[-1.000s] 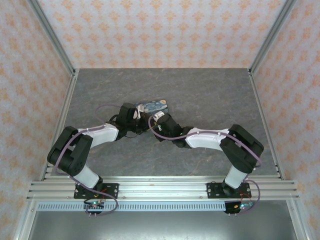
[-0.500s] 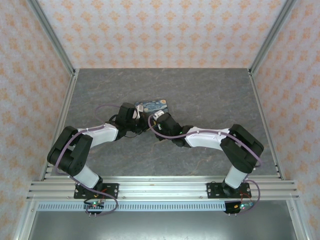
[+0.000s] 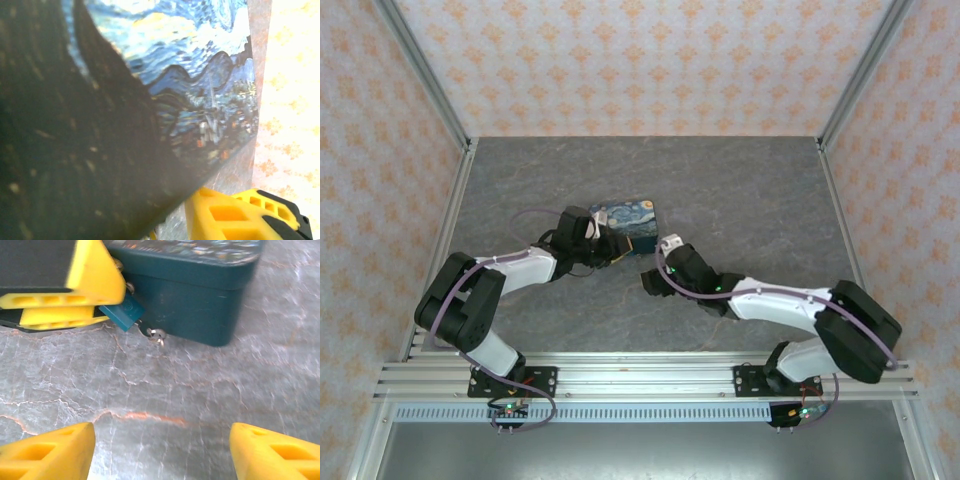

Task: Unlock the padlock with the key

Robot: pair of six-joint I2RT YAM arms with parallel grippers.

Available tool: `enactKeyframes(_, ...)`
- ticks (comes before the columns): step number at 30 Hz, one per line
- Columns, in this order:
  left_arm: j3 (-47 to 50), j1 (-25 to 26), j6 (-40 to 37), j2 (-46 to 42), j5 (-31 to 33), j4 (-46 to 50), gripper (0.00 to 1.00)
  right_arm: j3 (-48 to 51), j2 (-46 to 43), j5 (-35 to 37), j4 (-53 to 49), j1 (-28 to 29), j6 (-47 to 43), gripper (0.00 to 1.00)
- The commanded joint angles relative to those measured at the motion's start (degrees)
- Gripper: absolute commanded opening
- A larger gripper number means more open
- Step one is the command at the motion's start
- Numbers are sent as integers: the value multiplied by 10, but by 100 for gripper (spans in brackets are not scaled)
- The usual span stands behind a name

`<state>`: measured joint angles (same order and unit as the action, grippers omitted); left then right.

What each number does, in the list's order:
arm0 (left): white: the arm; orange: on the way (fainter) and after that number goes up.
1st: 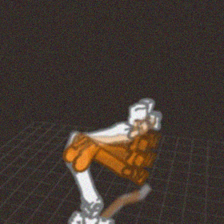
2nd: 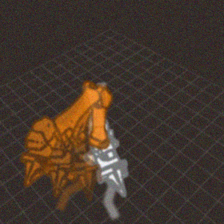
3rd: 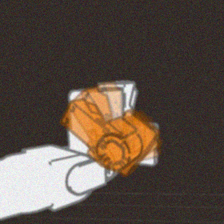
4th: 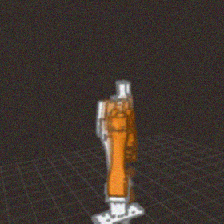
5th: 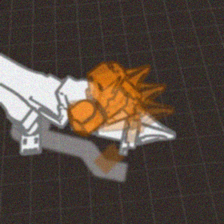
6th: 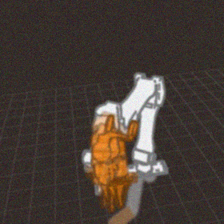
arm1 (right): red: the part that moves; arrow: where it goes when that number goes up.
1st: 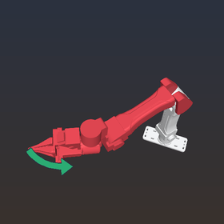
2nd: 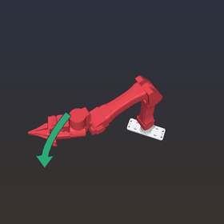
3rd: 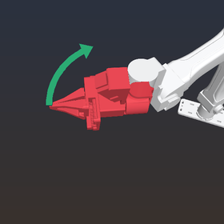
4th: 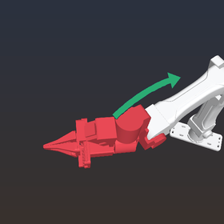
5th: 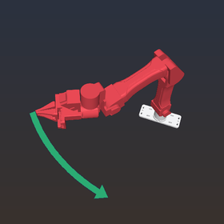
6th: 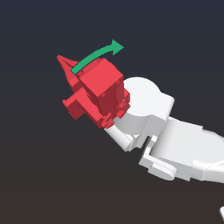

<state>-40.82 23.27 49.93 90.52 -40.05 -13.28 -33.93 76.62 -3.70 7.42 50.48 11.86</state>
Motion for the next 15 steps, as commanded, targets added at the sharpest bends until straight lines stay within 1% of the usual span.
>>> enactKeyframes(1, 8, 10, -21, 9, 2, -8, 47, 27, -30, 6, 31, -17, 78, 74)
enactKeyframes(3, 12, 14, -23, 8, 5, -12, 58, 39, -41, 15, 36, -24, 103, 75)
enactKeyframes(6, 20, 15, -21, 0, 11, -15, 66, 49, -53, 18, 42, -33, 142, 76)
enactKeyframes(10, 26, 15, -30, -34, 21, 5, 74, 54, -56, 6, 56, -41, 187, 76)
enactKeyframes(12, 25, 15, -39, -56, 28, 23, 76, 62, -53, -10, 80, -46, 209, 76)
enactKeyframes(15, 18, 16, -60, -97, 50, 68, 83, 66, -37, -38, 119, -51, 238, 76)
